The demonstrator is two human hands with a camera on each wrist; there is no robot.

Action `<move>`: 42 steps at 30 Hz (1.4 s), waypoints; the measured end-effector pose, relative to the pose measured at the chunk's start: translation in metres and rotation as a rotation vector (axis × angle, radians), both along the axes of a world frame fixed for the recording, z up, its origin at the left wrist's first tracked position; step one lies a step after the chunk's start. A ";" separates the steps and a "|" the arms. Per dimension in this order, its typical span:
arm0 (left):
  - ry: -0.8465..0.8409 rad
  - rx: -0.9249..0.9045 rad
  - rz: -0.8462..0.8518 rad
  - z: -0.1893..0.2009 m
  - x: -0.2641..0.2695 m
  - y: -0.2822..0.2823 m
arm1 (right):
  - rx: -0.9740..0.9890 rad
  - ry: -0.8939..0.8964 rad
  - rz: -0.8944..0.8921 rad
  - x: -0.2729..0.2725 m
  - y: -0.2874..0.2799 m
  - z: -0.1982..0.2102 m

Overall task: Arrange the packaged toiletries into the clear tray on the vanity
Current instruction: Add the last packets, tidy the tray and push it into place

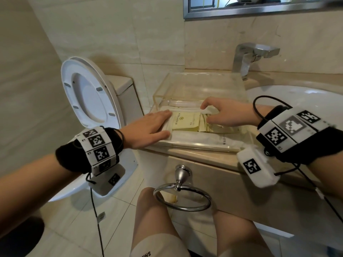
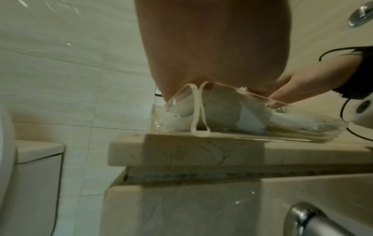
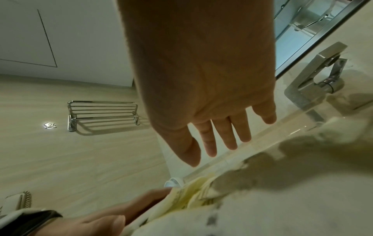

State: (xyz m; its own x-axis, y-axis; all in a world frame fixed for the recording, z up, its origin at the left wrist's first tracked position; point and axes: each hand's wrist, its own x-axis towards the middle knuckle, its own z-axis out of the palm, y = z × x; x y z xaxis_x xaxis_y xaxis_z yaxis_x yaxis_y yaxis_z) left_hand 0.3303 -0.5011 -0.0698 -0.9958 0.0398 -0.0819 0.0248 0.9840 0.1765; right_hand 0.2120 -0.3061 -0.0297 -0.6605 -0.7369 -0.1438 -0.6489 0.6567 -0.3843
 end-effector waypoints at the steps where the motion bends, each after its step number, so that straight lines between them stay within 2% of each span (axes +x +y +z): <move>1: -0.009 -0.001 -0.003 0.001 0.000 0.000 | -0.008 -0.012 -0.014 -0.001 0.002 0.001; 7: 0.035 0.034 0.009 0.011 -0.008 -0.001 | -0.032 0.008 -0.132 -0.014 0.020 0.012; 13: -0.030 -0.084 -0.063 0.010 -0.019 0.021 | -0.089 -0.053 -0.270 -0.026 0.036 0.011; 18: -0.023 -0.137 -0.062 0.007 -0.030 0.034 | -0.083 -0.031 -0.265 -0.029 0.044 0.009; 24: -0.046 -0.053 -0.039 0.007 -0.035 0.034 | -0.041 0.011 -0.159 -0.030 0.048 0.007; 28: -0.006 0.008 -0.053 0.007 -0.032 0.032 | -0.098 0.021 -0.228 -0.032 0.049 0.004; 31: 0.155 0.119 0.044 0.016 -0.030 0.025 | -0.142 0.007 -0.341 -0.031 0.051 0.004; 33: 0.256 0.203 0.177 0.020 -0.027 0.017 | -0.129 -0.068 -0.400 -0.030 0.054 0.002; 35: 0.286 0.353 0.348 0.019 -0.021 0.009 | -0.110 -0.179 -0.436 -0.027 0.057 -0.002; 39: 0.283 0.804 0.616 0.010 -0.005 0.001 | -0.140 -0.310 -0.483 -0.024 0.061 -0.012; 42: 0.216 1.199 0.731 0.008 0.001 0.001 | -0.171 -0.370 -0.505 -0.022 0.059 -0.016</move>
